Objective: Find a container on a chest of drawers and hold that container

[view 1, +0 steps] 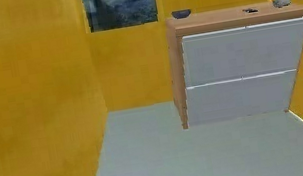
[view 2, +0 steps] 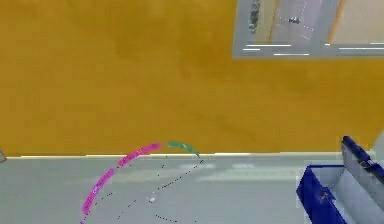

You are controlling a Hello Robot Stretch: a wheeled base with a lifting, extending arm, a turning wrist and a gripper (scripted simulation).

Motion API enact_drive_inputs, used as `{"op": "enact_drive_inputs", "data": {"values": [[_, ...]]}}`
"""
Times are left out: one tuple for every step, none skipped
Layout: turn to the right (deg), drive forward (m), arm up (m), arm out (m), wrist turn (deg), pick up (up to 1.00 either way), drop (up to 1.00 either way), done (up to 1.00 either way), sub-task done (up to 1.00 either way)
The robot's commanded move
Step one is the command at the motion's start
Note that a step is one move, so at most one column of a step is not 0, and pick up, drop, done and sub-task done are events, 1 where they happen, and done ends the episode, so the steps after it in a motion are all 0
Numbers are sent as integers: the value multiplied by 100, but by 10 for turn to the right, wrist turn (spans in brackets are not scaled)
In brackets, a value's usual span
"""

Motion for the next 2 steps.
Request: {"op": "enact_drive_inputs", "data": {"values": [[0,45,0,0,0,0,0,0,0],[60,0,0,0,0,0,0,0,0]]}}
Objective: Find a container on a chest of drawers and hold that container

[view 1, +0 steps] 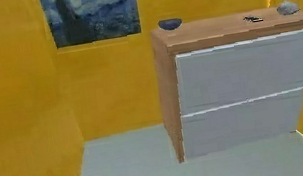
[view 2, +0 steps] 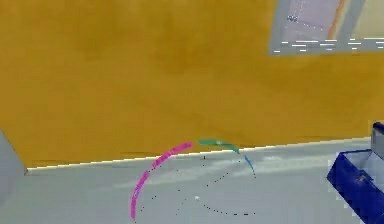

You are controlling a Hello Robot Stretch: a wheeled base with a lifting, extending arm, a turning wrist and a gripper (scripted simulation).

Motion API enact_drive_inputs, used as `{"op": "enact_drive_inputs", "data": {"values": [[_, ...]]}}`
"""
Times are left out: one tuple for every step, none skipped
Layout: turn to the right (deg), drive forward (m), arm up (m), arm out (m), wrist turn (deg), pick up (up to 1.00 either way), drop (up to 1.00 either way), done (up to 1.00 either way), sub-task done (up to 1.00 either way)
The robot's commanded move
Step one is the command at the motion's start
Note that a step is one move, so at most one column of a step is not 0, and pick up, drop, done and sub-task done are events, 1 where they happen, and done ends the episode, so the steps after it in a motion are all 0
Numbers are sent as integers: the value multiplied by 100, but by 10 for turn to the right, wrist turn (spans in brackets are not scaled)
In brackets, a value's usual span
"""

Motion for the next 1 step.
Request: {"op": "enact_drive_inputs", "data": {"values": [[0,55,0,0,0,0,0,0,0]]}}
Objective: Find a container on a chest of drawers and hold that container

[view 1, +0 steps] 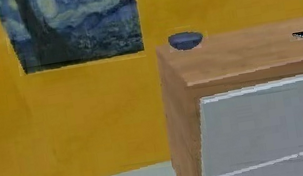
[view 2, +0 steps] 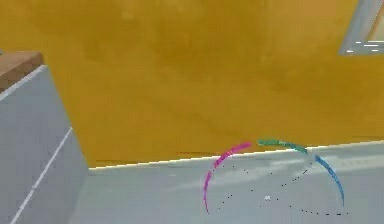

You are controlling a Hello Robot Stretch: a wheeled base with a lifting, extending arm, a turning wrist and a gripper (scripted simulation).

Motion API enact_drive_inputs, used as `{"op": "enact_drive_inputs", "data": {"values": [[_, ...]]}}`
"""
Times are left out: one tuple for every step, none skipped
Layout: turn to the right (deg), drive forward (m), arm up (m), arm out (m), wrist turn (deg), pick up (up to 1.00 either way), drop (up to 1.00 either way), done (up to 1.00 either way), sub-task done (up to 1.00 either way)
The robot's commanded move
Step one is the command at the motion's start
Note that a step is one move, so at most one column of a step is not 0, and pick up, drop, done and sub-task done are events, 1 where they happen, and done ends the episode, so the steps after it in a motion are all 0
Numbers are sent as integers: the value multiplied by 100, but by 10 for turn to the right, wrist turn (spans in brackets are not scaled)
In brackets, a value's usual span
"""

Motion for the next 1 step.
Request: {"op": "enact_drive_inputs", "data": {"values": [[-60,0,0,0,0,0,0,0,0]]}}
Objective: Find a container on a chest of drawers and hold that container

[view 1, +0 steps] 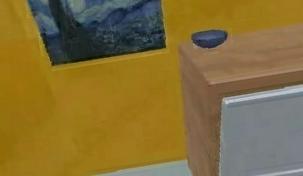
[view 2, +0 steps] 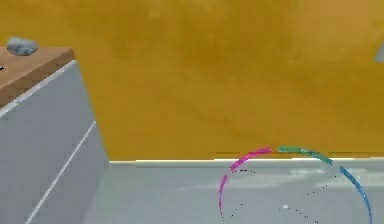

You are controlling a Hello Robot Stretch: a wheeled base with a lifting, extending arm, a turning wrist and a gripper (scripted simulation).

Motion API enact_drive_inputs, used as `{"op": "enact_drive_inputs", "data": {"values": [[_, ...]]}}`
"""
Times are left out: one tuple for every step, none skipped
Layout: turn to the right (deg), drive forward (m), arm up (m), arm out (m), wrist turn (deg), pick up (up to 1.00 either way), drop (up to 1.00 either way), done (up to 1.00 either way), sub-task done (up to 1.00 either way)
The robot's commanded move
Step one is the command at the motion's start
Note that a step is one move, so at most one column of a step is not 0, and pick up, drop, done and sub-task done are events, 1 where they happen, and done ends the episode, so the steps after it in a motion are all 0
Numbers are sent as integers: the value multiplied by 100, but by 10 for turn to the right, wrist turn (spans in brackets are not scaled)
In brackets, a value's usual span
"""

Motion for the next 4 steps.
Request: {"op": "enact_drive_inputs", "data": {"values": [[0,30,0,0,0,0,0,0,0],[-450,0,0,0,0,0,0,0,0],[-180,0,0,0,0,0,0,0,0],[0,0,50,0,0,0,0,0,0]]}}
